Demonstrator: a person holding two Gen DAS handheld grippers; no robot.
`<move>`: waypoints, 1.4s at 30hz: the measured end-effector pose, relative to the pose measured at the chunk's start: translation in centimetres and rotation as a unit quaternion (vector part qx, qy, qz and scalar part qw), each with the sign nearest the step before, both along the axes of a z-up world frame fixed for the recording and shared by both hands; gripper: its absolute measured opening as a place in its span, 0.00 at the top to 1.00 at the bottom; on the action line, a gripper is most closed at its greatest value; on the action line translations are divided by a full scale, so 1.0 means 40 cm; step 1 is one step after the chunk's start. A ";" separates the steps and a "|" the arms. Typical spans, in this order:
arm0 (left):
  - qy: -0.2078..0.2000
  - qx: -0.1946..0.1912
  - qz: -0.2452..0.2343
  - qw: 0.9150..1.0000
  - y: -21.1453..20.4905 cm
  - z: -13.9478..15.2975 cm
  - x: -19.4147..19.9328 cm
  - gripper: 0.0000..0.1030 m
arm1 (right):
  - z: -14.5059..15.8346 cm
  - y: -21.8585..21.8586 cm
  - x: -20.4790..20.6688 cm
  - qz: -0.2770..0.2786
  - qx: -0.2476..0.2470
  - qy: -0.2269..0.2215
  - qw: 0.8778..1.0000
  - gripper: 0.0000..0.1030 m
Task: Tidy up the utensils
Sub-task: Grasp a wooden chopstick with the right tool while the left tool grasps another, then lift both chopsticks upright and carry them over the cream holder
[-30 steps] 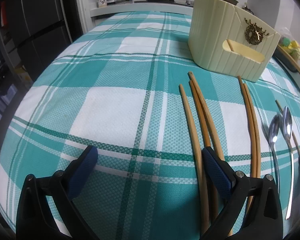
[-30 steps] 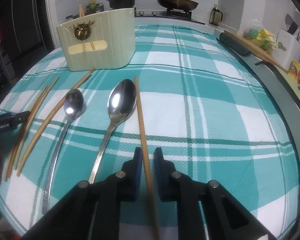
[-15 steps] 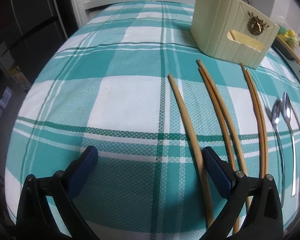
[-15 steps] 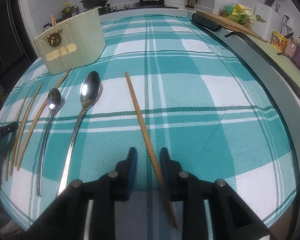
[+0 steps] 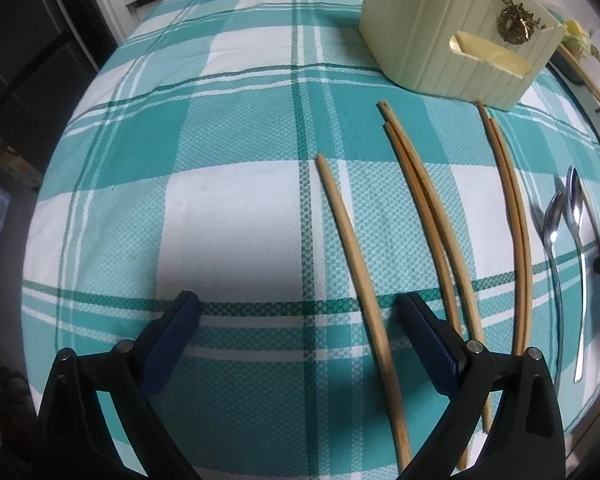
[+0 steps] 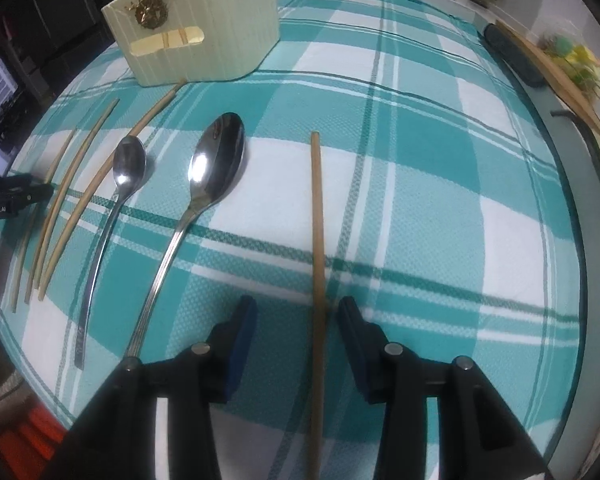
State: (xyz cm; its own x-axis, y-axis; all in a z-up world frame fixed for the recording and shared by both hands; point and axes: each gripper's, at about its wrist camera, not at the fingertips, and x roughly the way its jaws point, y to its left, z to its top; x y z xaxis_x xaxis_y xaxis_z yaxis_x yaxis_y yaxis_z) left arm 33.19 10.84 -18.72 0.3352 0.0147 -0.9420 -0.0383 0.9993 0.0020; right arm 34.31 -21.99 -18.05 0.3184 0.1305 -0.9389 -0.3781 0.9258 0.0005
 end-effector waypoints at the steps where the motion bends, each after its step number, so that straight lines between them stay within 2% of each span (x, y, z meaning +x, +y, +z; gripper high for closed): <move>1: 0.005 0.000 -0.007 1.000 -0.002 0.002 0.007 0.07 | 0.000 0.014 0.021 0.015 -0.007 0.002 1.000 0.56; 5: 0.025 -0.005 -0.018 1.000 -0.003 0.007 0.032 0.14 | 0.000 0.039 0.113 0.029 -0.011 0.021 0.999 0.58; 8: 0.032 -0.010 -0.023 0.999 -0.009 0.018 0.045 0.30 | 0.001 0.052 0.171 0.022 -0.016 0.020 0.999 0.62; 10: 0.032 -0.008 -0.025 0.999 -0.016 0.025 0.052 0.47 | 0.003 0.060 0.191 0.012 -0.017 0.017 1.000 0.73; 11: 0.031 -0.009 -0.026 0.999 -0.019 0.028 0.054 0.51 | 0.005 0.063 0.196 0.008 -0.017 0.015 1.000 0.82; 12: 0.028 -0.008 -0.025 0.999 -0.025 0.032 0.054 0.62 | 0.004 0.065 0.198 0.003 -0.018 0.012 1.000 0.88; 13: 0.023 -0.011 -0.026 0.999 -0.025 0.035 0.057 0.75 | 0.004 0.066 0.199 0.000 -0.017 0.008 1.000 0.91; 15: 0.013 -0.018 -0.024 0.999 -0.022 0.039 0.061 0.90 | 0.003 0.063 0.200 -0.010 -0.015 0.000 1.000 0.94; 20: -0.029 -0.046 -0.015 0.998 -0.004 0.059 0.042 0.95 | 0.025 0.021 0.179 -0.039 0.030 -0.025 0.998 0.94; 25: -0.096 -0.065 -0.010 0.993 -0.001 0.160 -0.032 0.95 | 0.107 -0.035 0.125 -0.051 0.073 -0.079 0.993 0.94; 28: -0.143 -0.083 -0.011 0.986 -0.001 0.247 -0.087 0.95 | 0.182 -0.059 0.073 -0.052 0.086 -0.125 0.987 0.94; 33: -0.222 -0.104 -0.017 0.969 0.002 0.379 -0.172 0.95 | 0.321 -0.080 -0.047 -0.044 0.122 -0.207 0.970 0.94; 37: -0.253 -0.121 -0.020 0.960 0.001 0.433 -0.209 0.95 | 0.411 -0.089 -0.128 -0.037 0.156 -0.257 0.953 0.94; 42: -0.282 -0.119 -0.032 0.952 -0.018 0.473 -0.223 0.95 | 0.476 -0.085 -0.177 -0.034 0.182 -0.286 0.940 0.94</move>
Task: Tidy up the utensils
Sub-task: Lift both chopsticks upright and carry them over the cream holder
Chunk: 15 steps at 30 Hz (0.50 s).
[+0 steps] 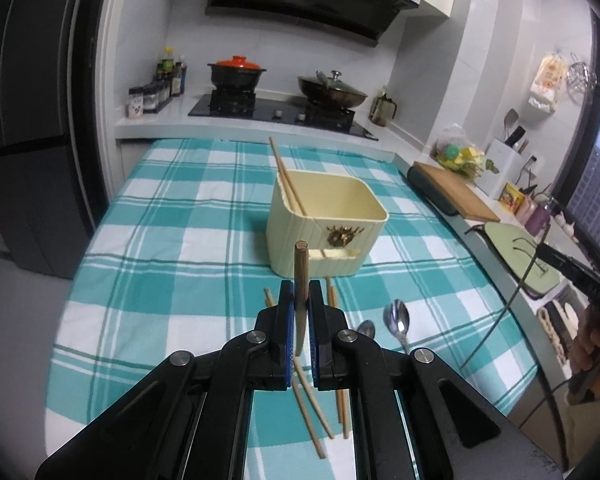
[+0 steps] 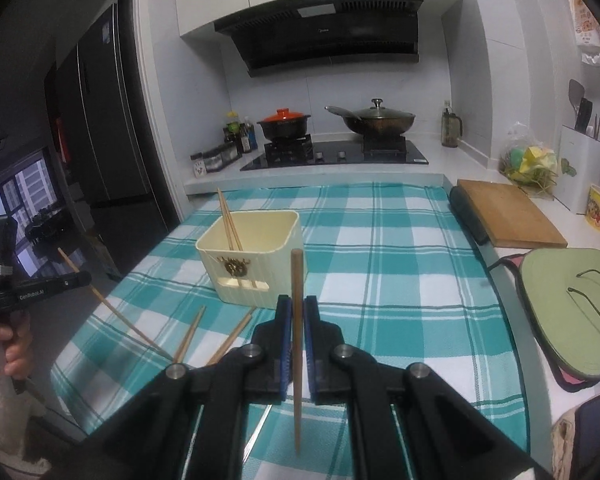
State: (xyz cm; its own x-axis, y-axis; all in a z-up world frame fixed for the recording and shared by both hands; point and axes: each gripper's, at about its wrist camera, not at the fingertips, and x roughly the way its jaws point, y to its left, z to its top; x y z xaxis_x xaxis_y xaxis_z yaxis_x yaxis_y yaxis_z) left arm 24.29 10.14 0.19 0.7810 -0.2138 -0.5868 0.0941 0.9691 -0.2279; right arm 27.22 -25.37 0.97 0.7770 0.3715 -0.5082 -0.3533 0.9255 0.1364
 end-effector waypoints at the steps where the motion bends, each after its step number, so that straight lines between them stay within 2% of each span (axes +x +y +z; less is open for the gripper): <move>1: -0.004 0.001 0.000 1.000 -0.003 0.008 -0.002 0.95 | 0.010 0.005 -0.003 0.002 0.000 -0.007 1.000 0.94; 8: -0.037 -0.009 -0.011 0.999 -0.002 0.083 -0.010 0.95 | 0.069 0.048 -0.019 0.014 -0.005 -0.059 0.998 0.94; 15: -0.108 -0.012 -0.013 0.994 -0.003 0.234 0.008 0.95 | 0.157 0.105 0.023 0.029 0.001 -0.092 0.995 0.94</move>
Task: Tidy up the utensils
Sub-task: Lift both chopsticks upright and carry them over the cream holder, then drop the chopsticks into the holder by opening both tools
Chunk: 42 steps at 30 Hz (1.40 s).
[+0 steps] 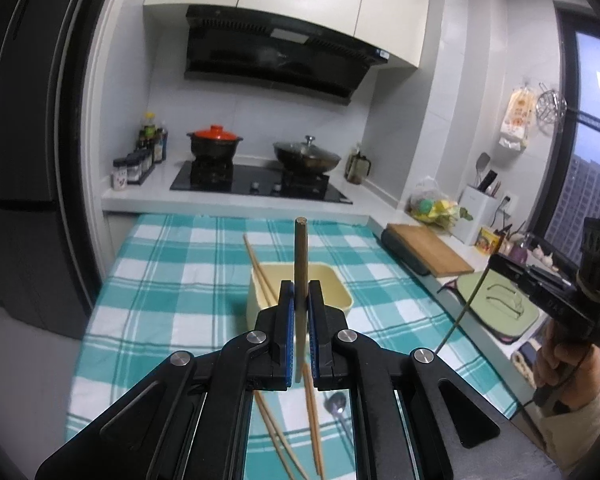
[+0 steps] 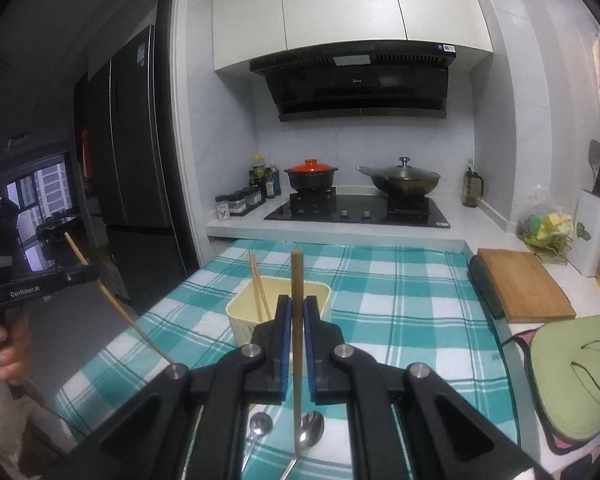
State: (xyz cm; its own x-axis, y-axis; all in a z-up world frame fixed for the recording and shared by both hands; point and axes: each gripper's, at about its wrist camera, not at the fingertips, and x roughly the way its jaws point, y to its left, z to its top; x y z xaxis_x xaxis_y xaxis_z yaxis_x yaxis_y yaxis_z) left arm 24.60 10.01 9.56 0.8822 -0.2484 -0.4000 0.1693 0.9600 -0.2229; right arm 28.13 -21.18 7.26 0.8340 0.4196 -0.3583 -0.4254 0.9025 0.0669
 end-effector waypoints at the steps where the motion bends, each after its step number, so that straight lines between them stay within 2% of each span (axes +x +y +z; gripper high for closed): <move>1: -0.010 -0.002 0.004 1.000 0.000 0.016 0.009 0.95 | 0.019 0.012 0.007 0.000 0.000 -0.011 1.000 0.94; 3: -0.029 -0.006 0.015 0.999 -0.002 0.044 0.039 0.95 | 0.051 0.032 0.022 0.003 0.004 -0.030 1.000 0.94; 7: -0.041 -0.007 0.025 0.999 -0.018 0.067 0.130 0.95 | 0.111 0.085 0.081 0.011 0.016 -0.056 0.998 0.94; 10: -0.043 -0.001 0.032 0.999 -0.037 0.057 0.202 0.95 | 0.138 0.129 0.131 0.012 0.021 -0.082 0.996 0.94; 13: -0.037 -0.002 0.039 0.999 -0.053 0.030 0.270 0.95 | 0.136 0.178 0.198 0.001 0.019 -0.089 0.996 0.94; 17: -0.015 0.004 0.052 0.999 -0.068 -0.042 0.354 0.95 | 0.080 0.227 0.294 -0.023 0.019 -0.073 0.997 0.94; 21: 0.023 -0.019 0.070 0.997 -0.057 -0.125 0.430 0.95 | -0.010 0.249 0.370 -0.035 0.019 -0.062 0.997 0.94; 26: 0.100 -0.036 0.067 0.992 -0.059 -0.213 0.500 0.95 | -0.130 0.271 0.463 -0.035 0.002 0.019 0.999 0.94; 28: 0.120 -0.024 0.064 0.990 -0.070 -0.234 0.515 0.95 | -0.162 0.270 0.486 -0.033 0.003 0.050 0.998 0.94; 31: 0.134 -0.006 0.067 0.989 -0.084 -0.246 0.524 0.95 | -0.186 0.271 0.506 -0.038 -0.011 0.066 0.997 0.94; 32: 0.136 -0.004 0.072 0.988 -0.084 -0.245 0.523 0.92 | -0.188 0.275 0.511 -0.037 -0.016 0.070 0.997 0.93; 33: 0.138 -0.003 0.072 0.988 -0.082 -0.243 0.521 0.82 | -0.190 0.277 0.513 -0.038 -0.021 0.073 0.996 0.93; 34: 0.139 -0.001 0.074 0.988 -0.077 -0.239 0.519 0.62 | -0.189 0.277 0.517 -0.037 -0.025 0.077 0.996 0.92; 35: 0.136 0.005 0.078 0.988 -0.072 -0.232 0.510 0.54 | -0.186 0.279 0.523 -0.035 -0.030 0.083 0.995 0.83; 36: 0.129 0.014 0.085 0.988 -0.065 -0.222 0.493 0.43 | -0.181 0.280 0.524 -0.033 -0.034 0.086 0.995 0.61; 38: 0.116 0.031 0.084 0.989 -0.049 -0.203 0.457 0.35 | -0.156 0.270 0.502 -0.027 -0.030 0.078 0.996 0.43; 42: 0.120 0.077 0.069 0.987 -0.014 -0.190 0.328 0.20 | -0.095 0.223 0.414 -0.007 -0.037 0.058 0.998 0.43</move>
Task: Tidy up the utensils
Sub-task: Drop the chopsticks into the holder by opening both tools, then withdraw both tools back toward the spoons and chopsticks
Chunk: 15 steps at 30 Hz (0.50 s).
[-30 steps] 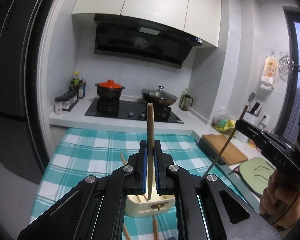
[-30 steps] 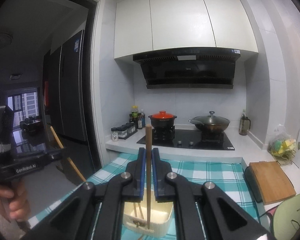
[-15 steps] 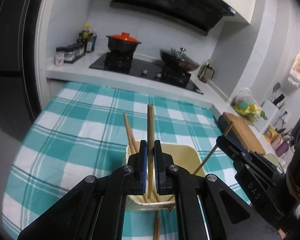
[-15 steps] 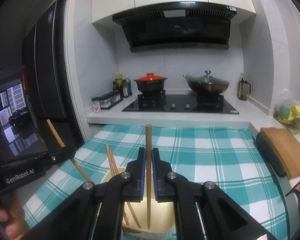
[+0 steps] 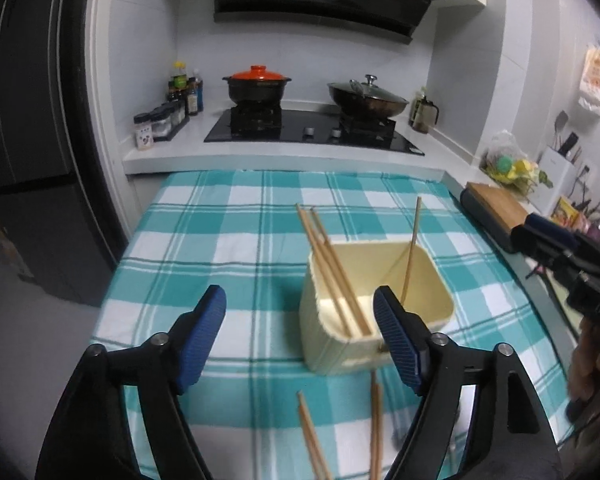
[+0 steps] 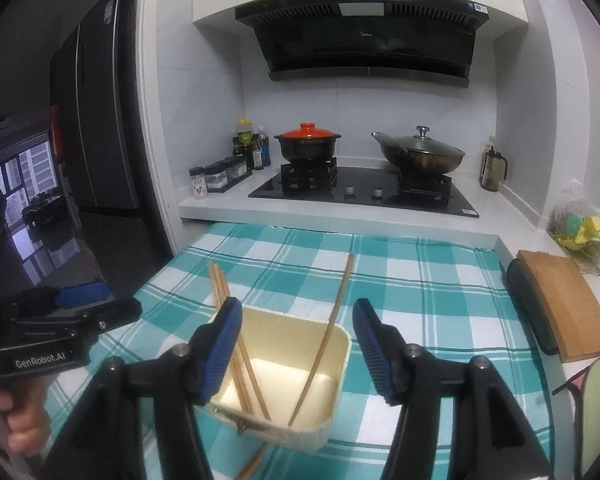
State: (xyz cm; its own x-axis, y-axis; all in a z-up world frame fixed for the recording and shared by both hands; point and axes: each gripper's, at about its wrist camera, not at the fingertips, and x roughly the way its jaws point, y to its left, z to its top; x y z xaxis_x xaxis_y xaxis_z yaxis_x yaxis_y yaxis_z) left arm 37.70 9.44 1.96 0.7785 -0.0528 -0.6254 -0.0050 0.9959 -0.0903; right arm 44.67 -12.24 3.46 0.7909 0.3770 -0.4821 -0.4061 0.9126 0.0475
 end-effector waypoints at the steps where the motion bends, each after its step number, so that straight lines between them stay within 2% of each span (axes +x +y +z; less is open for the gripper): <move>1: 0.003 0.010 -0.007 1.000 0.009 -0.005 -0.042 0.15 | 0.008 -0.020 -0.035 0.009 0.000 0.000 1.000 0.42; 3: 0.015 0.030 -0.015 0.999 0.026 -0.028 -0.124 0.11 | 0.006 -0.060 -0.105 0.030 -0.002 0.006 1.000 0.40; 6: 0.041 0.037 -0.011 0.998 0.038 -0.089 -0.234 0.10 | -0.048 -0.117 -0.225 0.057 -0.032 0.023 0.998 0.37; 8: 0.054 0.016 -0.007 0.998 0.035 -0.141 -0.299 0.10 | -0.100 -0.141 -0.298 0.059 -0.068 0.028 0.996 0.37; 11: 0.072 -0.012 0.005 0.997 0.011 -0.223 -0.365 0.10 | -0.184 -0.167 -0.414 0.034 -0.107 0.010 0.994 0.37; 15: 0.078 -0.050 0.022 0.995 -0.016 -0.290 -0.409 0.10 | -0.273 -0.202 -0.511 -0.006 -0.075 0.028 0.997 0.37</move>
